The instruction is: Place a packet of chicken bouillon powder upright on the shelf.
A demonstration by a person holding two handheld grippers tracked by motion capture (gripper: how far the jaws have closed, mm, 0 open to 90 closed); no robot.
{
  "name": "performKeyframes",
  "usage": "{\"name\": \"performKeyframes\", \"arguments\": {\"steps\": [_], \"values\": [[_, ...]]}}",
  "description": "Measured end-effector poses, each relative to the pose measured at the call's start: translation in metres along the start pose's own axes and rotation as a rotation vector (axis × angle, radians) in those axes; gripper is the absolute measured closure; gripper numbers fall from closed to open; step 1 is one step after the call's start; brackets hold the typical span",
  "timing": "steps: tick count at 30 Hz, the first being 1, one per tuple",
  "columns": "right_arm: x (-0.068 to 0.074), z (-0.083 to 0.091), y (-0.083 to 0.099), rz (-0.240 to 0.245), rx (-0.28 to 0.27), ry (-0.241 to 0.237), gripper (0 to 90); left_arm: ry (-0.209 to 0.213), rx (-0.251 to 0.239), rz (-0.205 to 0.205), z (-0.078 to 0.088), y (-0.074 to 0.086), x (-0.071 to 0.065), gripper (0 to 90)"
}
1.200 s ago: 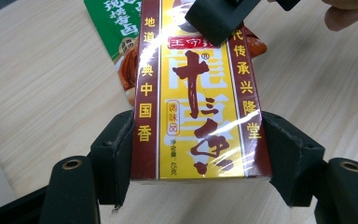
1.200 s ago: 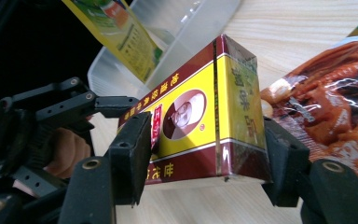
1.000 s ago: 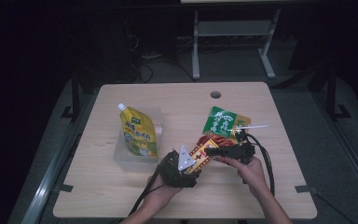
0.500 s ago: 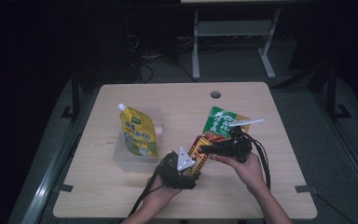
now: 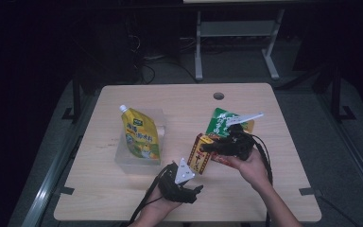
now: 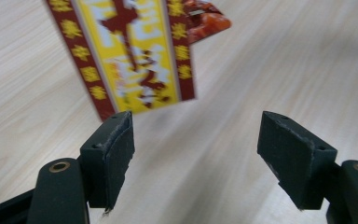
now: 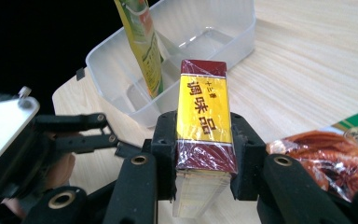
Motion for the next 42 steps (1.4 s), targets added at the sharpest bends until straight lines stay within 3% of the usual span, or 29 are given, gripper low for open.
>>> {"name": "performKeyframes", "arguments": {"steps": [3,7,8,11,19,31,36,42], "values": [[0.002,0.000,-0.003,0.013,0.002,0.002,67.2,0.016,-0.004,-0.004,0.002,0.002,-0.005,26.2],[0.010,-0.004,-0.013,0.074,0.011,0.005,67.2,0.059,-0.010,-0.016,0.001,0.007,-0.012,26.0],[0.012,-0.005,-0.015,0.080,0.016,0.008,67.2,0.076,-0.011,0.003,0.001,0.008,-0.015,25.8],[0.016,-0.007,-0.018,0.098,0.024,0.007,67.2,0.093,-0.015,0.008,0.000,0.010,-0.018,24.9],[0.040,-0.019,-0.036,0.186,0.036,-0.026,67.2,0.102,-0.020,-0.029,0.000,0.012,-0.022,23.4],[0.068,-0.031,-0.050,0.271,0.051,-0.090,67.1,0.112,-0.023,-0.028,-0.001,0.012,-0.023,22.8],[0.080,-0.036,-0.058,0.319,0.049,-0.117,67.1,0.108,-0.020,-0.049,0.000,0.012,-0.023,22.5],[0.094,-0.045,-0.065,0.363,0.052,-0.145,67.1,0.113,-0.034,-0.038,0.000,0.012,-0.023,22.4]]}}
Point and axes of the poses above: each handheld gripper's, and its own axes: z roughly backward along the jaws, y roughly out of its underside, x roughly to its left, the point moved 5 cm from there along -z, roughly forward along the jaws, and after that the axes turned 7 degrees about -z, right-handed, at the moved point
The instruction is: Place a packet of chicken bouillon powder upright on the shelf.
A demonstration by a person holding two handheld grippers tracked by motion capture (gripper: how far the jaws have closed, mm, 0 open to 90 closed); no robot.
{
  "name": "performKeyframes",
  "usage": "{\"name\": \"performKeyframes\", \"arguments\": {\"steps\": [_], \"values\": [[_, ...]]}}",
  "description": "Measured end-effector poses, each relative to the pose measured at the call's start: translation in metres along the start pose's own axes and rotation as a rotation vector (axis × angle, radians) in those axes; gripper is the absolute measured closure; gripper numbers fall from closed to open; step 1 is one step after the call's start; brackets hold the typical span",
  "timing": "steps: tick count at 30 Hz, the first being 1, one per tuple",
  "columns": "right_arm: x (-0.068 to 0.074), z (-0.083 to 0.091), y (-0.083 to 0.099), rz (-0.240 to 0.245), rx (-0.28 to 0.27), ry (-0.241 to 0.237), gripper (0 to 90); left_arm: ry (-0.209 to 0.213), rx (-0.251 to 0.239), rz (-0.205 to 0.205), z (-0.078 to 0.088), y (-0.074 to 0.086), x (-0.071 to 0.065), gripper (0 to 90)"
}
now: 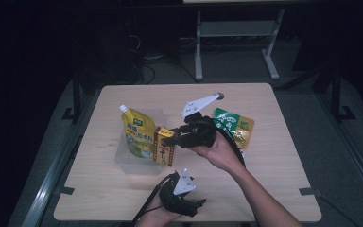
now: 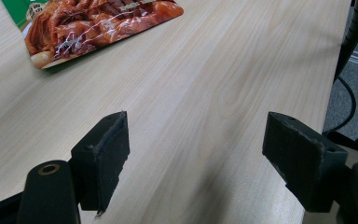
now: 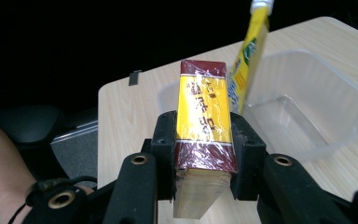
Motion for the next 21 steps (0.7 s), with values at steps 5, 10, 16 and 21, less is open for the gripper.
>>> {"name": "performKeyframes", "arguments": {"steps": [5,10,16,21], "values": [[0.006,-0.009,-0.009,0.028,0.005,-0.019,67.1,0.008,-0.004,0.009,0.000,0.000,-0.001,22.4],[0.012,-0.022,-0.021,0.061,0.008,-0.046,67.1,0.010,-0.010,0.024,0.001,0.000,-0.002,22.3],[0.012,-0.043,-0.028,0.086,0.028,-0.062,67.1,0.013,-0.010,0.028,0.001,0.001,-0.001,22.3],[0.010,-0.056,-0.028,0.094,0.055,-0.067,67.1,0.013,-0.007,0.021,0.002,0.001,-0.001,22.3]]}}
Point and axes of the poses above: each handheld gripper's, and its own axes: z roughly backward along the jaws, y roughly out of its underside, x roughly to its left, the point moved 5 cm from there along -z, roughly forward along the jaws, and after that the axes turned 7 degrees about -z, right-handed, at the moved point
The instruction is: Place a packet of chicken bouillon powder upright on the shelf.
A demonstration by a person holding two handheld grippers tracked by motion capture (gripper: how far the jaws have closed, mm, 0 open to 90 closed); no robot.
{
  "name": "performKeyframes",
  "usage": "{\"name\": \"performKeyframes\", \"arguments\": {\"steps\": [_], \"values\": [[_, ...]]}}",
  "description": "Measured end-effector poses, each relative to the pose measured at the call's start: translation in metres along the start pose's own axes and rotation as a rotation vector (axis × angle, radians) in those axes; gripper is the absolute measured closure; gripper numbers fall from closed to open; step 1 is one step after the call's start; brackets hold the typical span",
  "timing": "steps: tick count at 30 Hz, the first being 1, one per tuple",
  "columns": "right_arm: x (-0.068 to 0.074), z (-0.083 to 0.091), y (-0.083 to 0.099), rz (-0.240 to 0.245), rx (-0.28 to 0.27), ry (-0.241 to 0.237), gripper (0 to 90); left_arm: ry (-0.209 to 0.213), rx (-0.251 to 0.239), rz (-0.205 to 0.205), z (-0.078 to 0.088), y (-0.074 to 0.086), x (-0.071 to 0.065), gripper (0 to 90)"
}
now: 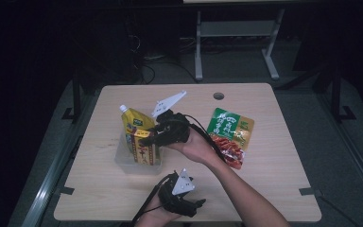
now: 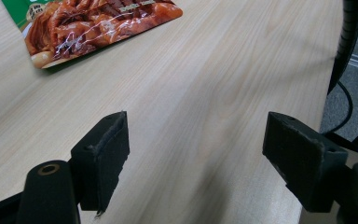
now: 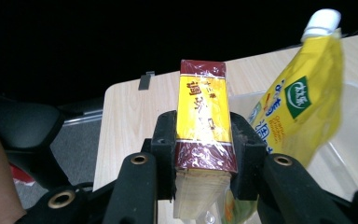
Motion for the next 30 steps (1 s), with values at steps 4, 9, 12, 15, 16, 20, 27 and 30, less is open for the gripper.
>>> {"name": "performKeyframes", "arguments": {"steps": [4,9,12,15,16,20,27,30], "values": [[-0.005,-0.010,0.000,0.008,0.014,-0.001,67.1,0.000,0.004,-0.003,0.000,0.000,0.001,22.2],[-0.009,-0.015,0.001,-0.002,0.018,-0.004,67.0,0.002,0.003,0.000,0.000,0.000,0.000,22.3],[-0.012,-0.019,0.001,0.001,0.025,-0.002,67.0,0.002,0.002,0.004,0.000,0.000,0.001,22.2],[-0.013,-0.021,0.002,-0.001,0.026,-0.003,67.0,0.002,0.002,0.004,0.000,0.000,0.001,22.2],[-0.014,-0.024,0.003,0.000,0.030,-0.006,67.0,0.002,0.003,0.005,0.000,0.000,0.001,22.3],[-0.014,-0.029,0.004,0.006,0.042,-0.017,66.9,-0.001,0.004,0.004,0.000,0.000,0.002,22.3],[-0.015,-0.032,0.006,0.006,0.037,-0.026,67.0,0.001,0.004,0.006,0.000,0.000,0.002,22.3],[-0.016,-0.033,0.008,0.014,0.049,-0.022,66.9,0.004,0.001,0.012,-0.001,0.000,0.001,22.3]]}}
Point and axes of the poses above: each handheld gripper's, and its own axes: z roughly backward along the jaws, y roughly out of its underside, x roughly to its left, the point moved 5 cm from there along -z, roughly forward along the jaws, and after that the axes turned 7 degrees about -z, right-handed, at the moved point
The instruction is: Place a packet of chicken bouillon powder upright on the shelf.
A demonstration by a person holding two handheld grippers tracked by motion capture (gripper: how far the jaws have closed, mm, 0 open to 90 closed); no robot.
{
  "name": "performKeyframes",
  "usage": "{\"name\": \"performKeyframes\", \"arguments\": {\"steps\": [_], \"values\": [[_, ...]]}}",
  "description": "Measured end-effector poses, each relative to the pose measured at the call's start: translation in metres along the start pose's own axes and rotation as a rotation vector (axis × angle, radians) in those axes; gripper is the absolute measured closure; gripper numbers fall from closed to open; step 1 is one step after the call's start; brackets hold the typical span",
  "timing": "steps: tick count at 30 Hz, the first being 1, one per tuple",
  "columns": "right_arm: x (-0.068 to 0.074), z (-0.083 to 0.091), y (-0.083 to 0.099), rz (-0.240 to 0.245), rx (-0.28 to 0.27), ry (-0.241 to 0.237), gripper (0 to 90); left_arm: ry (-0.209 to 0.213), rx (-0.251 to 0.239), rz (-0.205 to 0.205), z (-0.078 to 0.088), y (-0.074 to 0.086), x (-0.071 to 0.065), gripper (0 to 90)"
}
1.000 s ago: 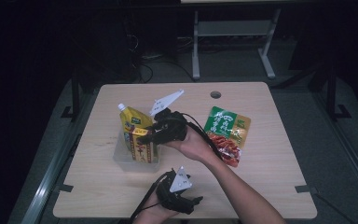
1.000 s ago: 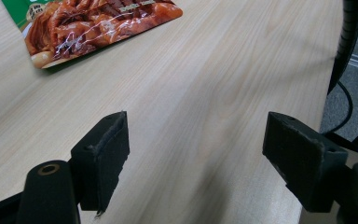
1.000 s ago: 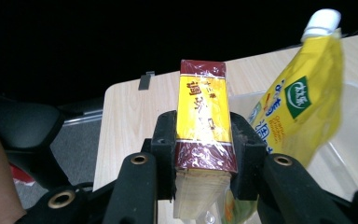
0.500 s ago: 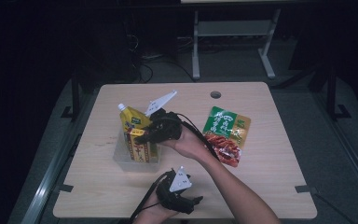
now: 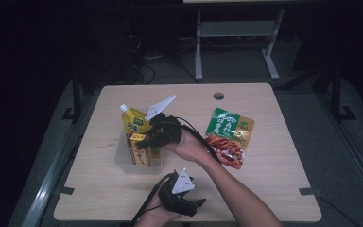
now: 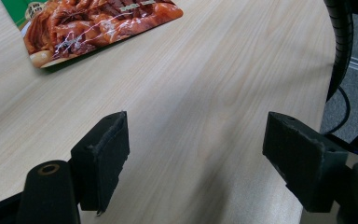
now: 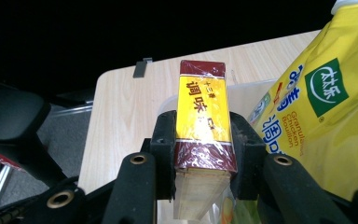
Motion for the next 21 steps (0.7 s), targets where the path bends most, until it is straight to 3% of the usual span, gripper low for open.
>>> {"name": "performKeyframes", "arguments": {"steps": [21], "values": [[-0.002,-0.016,0.023,0.001,0.030,0.022,66.3,0.002,-0.002,0.009,0.000,0.000,0.000,22.3]]}}
Point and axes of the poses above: each handheld gripper's, and its own axes: z roughly backward along the jaws, y roughly out of its underside, x roughly to its left, the point moved 5 cm from there along -z, roughly forward along the jaws, and after that the axes turned 7 degrees about -z, right-handed, at the moved point
